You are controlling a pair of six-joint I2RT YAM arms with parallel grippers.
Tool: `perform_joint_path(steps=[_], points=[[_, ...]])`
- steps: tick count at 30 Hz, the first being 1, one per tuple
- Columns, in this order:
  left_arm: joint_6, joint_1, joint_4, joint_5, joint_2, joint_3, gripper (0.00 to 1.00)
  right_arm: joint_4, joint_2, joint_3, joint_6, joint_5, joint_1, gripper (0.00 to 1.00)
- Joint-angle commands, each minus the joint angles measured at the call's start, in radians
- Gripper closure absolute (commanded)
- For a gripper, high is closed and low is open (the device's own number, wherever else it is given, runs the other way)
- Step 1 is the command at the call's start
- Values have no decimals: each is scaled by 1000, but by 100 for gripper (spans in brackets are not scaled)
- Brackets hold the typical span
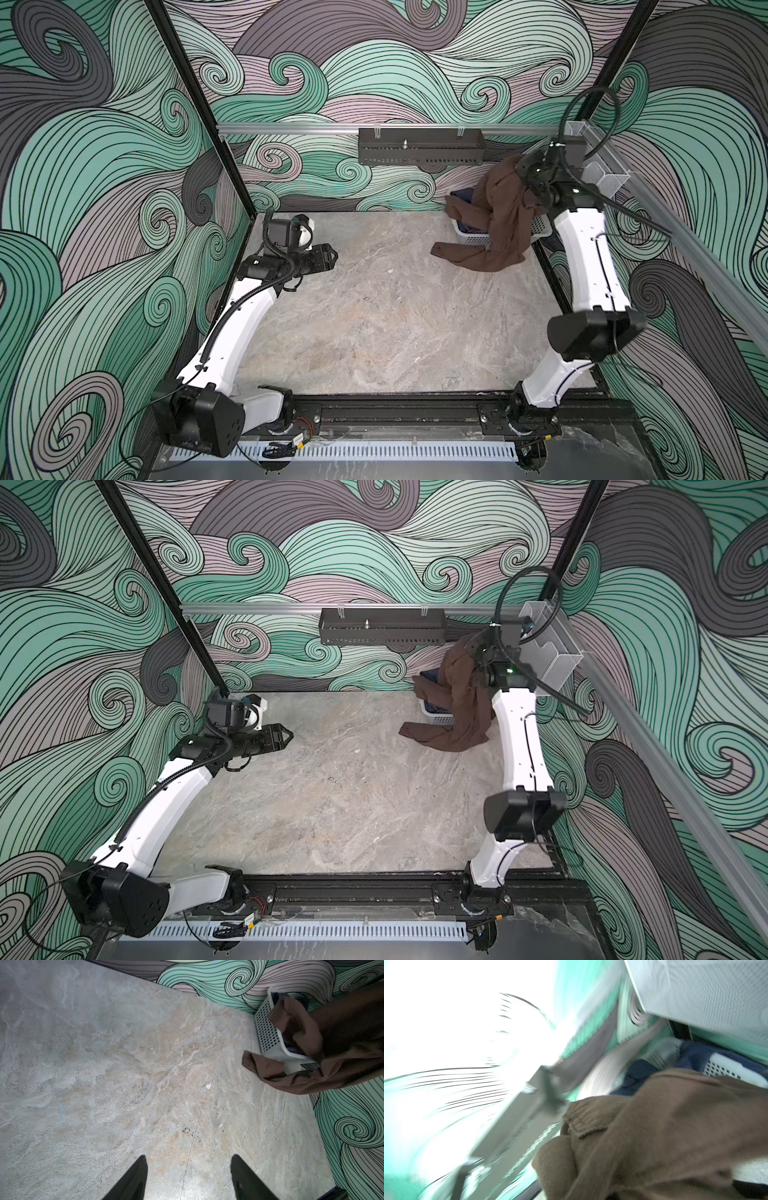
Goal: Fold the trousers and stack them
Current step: 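Lift the brown trousers out of the basket and lower them onto the table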
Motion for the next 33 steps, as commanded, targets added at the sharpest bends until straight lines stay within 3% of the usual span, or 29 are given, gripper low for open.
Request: perform_joint_path(steps=[1,8,15,23,29,33], points=[[-26,3,9,-28,-107,-6,31,-38,-122,-4,-45,-40,6,100],[-49,3,-76,-66,-280,-12,27,-128,-277,11,-101,-224,96,100],[-95,3,-131,-75,-410,-50,27,-256,-291,45,-206,-254,353,100],[-106,2,-221,-83,-515,-69,19,-254,-227,-86,-299,-249,642,100],[-98,3,-299,-105,-581,-75,14,-208,-139,-212,-404,-313,783,100],[-104,3,-332,-111,-620,-94,13,-144,-104,-355,-457,-340,820,100]])
